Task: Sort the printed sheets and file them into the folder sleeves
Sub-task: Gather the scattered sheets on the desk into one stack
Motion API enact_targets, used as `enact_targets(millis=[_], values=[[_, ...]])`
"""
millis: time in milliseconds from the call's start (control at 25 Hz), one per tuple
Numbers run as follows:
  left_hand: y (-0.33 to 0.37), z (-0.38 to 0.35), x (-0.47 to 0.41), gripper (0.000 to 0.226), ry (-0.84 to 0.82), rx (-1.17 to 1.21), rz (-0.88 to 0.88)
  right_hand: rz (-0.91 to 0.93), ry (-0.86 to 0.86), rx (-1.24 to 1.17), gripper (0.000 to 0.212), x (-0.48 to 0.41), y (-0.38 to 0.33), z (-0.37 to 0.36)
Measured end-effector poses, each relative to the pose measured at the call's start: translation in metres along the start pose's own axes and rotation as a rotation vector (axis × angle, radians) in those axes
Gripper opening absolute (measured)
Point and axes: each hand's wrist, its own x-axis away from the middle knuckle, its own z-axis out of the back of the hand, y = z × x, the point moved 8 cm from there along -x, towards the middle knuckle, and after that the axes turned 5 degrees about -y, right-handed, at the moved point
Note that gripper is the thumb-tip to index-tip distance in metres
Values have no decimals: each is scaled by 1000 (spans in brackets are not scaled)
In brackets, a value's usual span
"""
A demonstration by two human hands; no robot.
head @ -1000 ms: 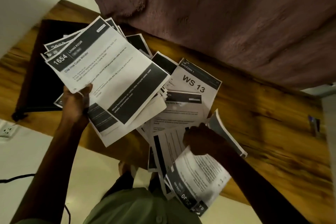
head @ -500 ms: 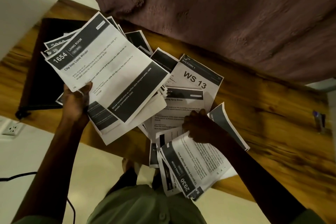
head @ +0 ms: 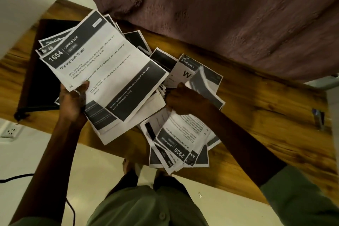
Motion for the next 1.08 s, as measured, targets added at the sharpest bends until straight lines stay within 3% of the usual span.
enact_targets(millis=[80,200,360,400,440,480,560,600,680,760,800,920,1040,1080], values=[[1,4,-1,54,9,19,0,12,33,46,45,3,-13,6],[-1,13,-9,56,18,31,17,-22,143,-157,29,49,3,10],[-7,16,-16,55,-10,-14,28,-385,374,-656,11,166,102,-9],[-8,14,-17,55,-26,-27,23,-533,445,-759,24,199,128,-19],[-8,12,-18,55,-39,-32,16,-646,532,-759,43,232,143,-23],[-8,8,-20,55,-57,-36,16,-748,610,-737,47,258,151,-22],[-7,0,-23,54,-98,-56,20,-834,680,-758,32,281,151,-21],[-5,-2,-24,53,-102,-73,19,-832,677,-781,37,283,143,-18],[-1,-2,-27,52,-87,-102,4,-741,553,-817,40,265,128,-7],[3,0,-29,52,-73,-109,-5,-586,376,-816,17,231,108,11],[3,1,-30,52,-66,-109,-7,-490,304,-765,25,210,100,22],[3,7,-32,53,-65,-89,-10,-239,2,-448,13,131,59,33],[1,17,-29,55,-64,-31,-4,-87,-193,-228,9,48,8,1],[0,19,-28,56,-55,-9,4,-38,-212,-167,18,25,-10,-12]])
